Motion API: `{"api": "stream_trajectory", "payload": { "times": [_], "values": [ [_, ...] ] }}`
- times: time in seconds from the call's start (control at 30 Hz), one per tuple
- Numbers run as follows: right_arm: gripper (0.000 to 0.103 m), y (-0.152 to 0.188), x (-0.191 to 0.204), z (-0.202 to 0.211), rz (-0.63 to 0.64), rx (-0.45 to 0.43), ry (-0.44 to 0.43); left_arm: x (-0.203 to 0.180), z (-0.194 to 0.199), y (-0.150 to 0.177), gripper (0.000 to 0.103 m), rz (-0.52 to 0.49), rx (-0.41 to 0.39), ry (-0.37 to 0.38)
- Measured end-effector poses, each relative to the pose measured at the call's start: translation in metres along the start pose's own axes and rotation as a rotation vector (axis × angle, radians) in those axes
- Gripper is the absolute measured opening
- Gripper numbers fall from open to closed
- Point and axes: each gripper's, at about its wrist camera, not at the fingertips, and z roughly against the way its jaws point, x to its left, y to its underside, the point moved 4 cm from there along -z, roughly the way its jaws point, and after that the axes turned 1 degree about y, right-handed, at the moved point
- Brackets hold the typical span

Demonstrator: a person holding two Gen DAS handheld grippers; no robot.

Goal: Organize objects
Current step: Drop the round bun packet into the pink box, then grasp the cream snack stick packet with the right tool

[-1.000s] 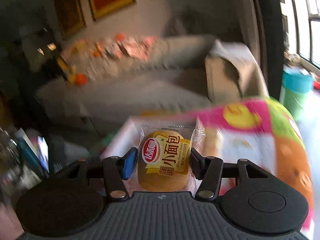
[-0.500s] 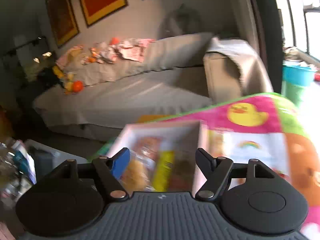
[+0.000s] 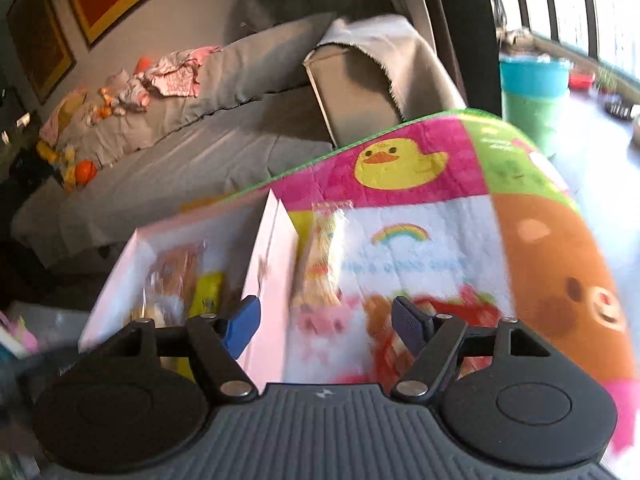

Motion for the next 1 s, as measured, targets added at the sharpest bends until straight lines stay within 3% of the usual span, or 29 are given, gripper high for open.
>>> {"api": "stream_trajectory", "payload": {
  "times": [0.13, 0.23, 0.3, 0.4, 0.63, 0.73, 0.83, 0.93, 0.97, 1.0],
  "values": [
    [0.064, -0.029, -0.002, -0.049, -0.075, 0.045, -0.006, 0.000, 0.000, 0.001, 0.014, -0.004, -0.001, -0.004],
    [0.051, -0.033, -0.008, -0.085, -0.132, 0.128, 0.014, 0.001, 0.000, 0.002, 0.014, -0.006, -0.002, -0.004],
    [0.033, -0.027, -0.012, -0.097, -0.169, 0.181, -0.007, 0.001, 0.000, 0.002, 0.014, -0.005, -0.003, -0.002],
    [0.027, -0.015, -0.014, -0.088, -0.158, 0.174, -0.025, 0.001, 0.001, 0.002, 0.014, -0.003, -0.003, 0.002],
    [0.026, 0.025, -0.024, -0.038, -0.107, 0.208, -0.024, 0.001, 0.001, 0.002, 0.014, 0.010, -0.005, 0.003],
    [0.026, 0.041, -0.027, -0.012, -0.068, 0.183, 0.010, 0.001, 0.001, 0.002, 0.014, 0.011, -0.004, 0.004],
    [0.026, 0.056, -0.025, 0.013, 0.019, 0.130, 0.100, 0.001, 0.001, 0.002, 0.015, 0.010, -0.005, 0.005],
    [0.028, 0.071, -0.019, 0.040, 0.104, 0.097, 0.083, 0.001, 0.002, 0.002, 0.015, 0.010, -0.003, 0.006],
    [0.034, 0.074, -0.017, 0.048, 0.129, 0.088, 0.074, 0.000, 0.002, 0.002, 0.015, 0.011, -0.003, 0.006],
    [0.049, 0.077, -0.014, 0.058, 0.167, 0.067, 0.078, 0.001, 0.002, 0.002, 0.015, 0.012, -0.003, 0.006]
  ]
}}
